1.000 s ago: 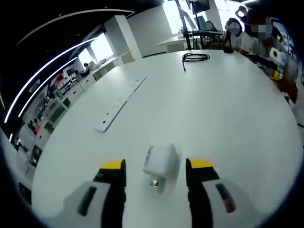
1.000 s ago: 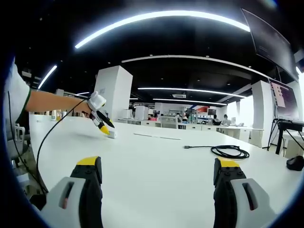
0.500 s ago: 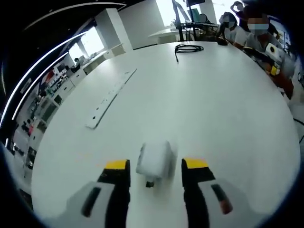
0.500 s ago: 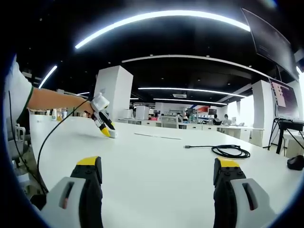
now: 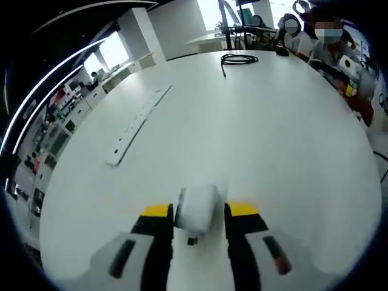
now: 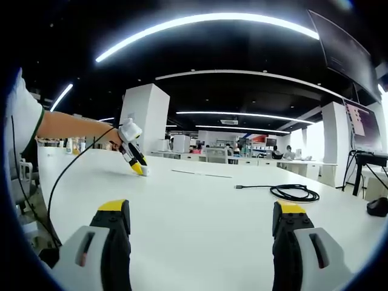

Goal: Plug the desk Type‑C cable into the charger adapter.

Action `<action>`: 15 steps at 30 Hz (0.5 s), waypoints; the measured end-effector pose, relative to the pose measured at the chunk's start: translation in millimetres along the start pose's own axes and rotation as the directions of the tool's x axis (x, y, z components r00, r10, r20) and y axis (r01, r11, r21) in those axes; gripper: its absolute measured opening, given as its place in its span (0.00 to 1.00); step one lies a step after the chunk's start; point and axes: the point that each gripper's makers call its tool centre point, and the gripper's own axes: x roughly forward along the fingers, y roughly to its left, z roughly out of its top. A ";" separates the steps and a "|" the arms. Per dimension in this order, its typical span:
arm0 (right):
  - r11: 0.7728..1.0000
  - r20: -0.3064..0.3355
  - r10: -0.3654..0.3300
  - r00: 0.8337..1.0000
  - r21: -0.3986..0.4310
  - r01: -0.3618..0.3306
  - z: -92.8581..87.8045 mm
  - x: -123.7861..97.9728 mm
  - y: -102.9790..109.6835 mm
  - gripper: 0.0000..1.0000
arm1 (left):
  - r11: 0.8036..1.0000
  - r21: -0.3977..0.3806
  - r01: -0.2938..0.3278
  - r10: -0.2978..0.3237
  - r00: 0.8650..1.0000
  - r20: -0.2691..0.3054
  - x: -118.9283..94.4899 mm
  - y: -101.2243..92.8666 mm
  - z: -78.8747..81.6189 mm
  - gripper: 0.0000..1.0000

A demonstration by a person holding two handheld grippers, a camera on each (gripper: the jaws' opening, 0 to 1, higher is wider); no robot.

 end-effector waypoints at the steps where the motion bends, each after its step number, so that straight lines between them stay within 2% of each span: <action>1: 1.000 0.000 0.000 1.000 0.000 0.000 0.0 0.0 0.0 0.99 | 1.000 0.000 -0.001 0.001 1.000 0.000 -0.5 -2.5 0.4 0.31; 15: 1.000 -0.004 0.003 1.000 0.001 -0.003 -1.2 0.5 0.7 0.99 | 1.000 0.009 -0.002 0.002 1.000 -0.004 -1.5 -6.8 0.8 0.27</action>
